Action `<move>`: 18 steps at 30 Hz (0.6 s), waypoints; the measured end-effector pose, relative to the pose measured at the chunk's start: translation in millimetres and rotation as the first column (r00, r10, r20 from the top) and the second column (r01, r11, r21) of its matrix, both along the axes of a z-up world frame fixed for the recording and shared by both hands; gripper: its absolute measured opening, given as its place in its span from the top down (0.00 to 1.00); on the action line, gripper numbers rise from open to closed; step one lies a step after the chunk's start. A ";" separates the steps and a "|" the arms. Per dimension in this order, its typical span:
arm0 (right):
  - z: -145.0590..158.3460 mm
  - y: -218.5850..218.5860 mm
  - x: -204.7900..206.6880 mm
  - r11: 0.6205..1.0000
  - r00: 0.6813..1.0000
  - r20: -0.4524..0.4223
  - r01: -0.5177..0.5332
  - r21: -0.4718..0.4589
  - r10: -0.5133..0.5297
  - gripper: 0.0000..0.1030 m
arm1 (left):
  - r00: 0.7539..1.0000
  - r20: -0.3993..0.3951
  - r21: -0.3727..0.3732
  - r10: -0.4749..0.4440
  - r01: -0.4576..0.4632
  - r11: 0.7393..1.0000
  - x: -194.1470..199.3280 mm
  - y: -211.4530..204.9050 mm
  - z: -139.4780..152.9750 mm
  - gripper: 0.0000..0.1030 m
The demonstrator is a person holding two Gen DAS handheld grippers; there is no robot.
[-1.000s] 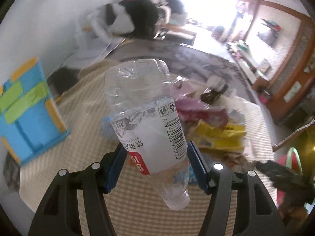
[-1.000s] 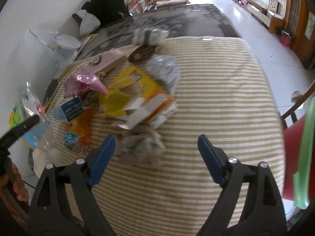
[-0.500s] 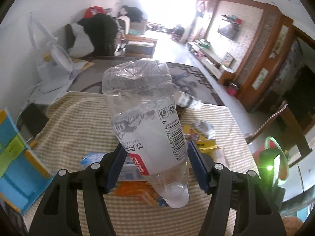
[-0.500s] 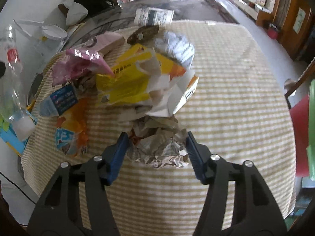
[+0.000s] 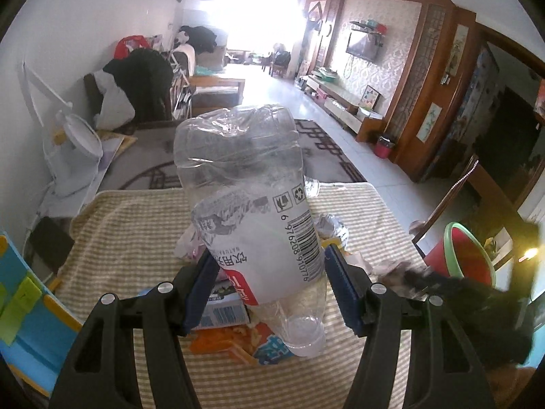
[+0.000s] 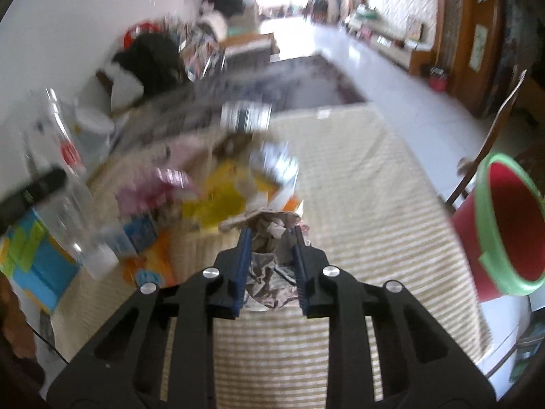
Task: Collect trash
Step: 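Grasp the crumpled foil with the right gripper while the left gripper holds the bottle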
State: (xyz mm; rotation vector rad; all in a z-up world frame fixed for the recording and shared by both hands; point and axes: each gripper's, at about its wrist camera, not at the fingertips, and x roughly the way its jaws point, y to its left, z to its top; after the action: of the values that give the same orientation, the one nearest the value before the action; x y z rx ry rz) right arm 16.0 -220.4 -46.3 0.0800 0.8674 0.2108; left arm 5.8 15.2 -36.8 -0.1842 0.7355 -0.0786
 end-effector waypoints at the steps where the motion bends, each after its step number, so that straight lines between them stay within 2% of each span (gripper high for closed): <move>1: 11.2 -2.7 -3.3 1.000 0.999 0.033 0.007 0.006 -0.008 0.77 | 1.000 0.003 0.001 -0.002 0.002 1.000 -0.9 -1.0 0.9 0.42; 7: 40.1 -4.4 -12.3 1.000 0.993 0.118 0.009 0.008 -0.010 0.77 | 0.999 0.035 0.016 -0.024 0.023 1.000 -5.7 -9.8 14.5 0.50; 11: 46.5 -2.2 -16.7 1.000 0.990 0.144 -0.002 -0.005 0.003 0.77 | 0.998 0.043 0.025 -0.044 0.043 0.999 -8.1 -17.6 18.8 0.61; 13: 44.9 -2.8 -16.6 1.000 0.990 0.140 -0.003 0.001 0.003 0.77 | 0.999 0.027 0.025 -0.043 0.042 0.999 -7.3 -17.9 16.0 0.61; 18: 39.4 -10.4 -17.6 1.000 0.993 0.120 0.016 0.014 -0.018 0.77 | 0.999 -0.044 0.006 -0.019 0.019 1.000 1.4 -8.4 -3.1 0.47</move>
State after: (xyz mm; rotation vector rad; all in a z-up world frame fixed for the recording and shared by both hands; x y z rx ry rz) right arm -1.7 -230.8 -6.9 0.0859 0.7452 0.2033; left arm 7.2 6.8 -39.9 -0.1735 0.7814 -0.0908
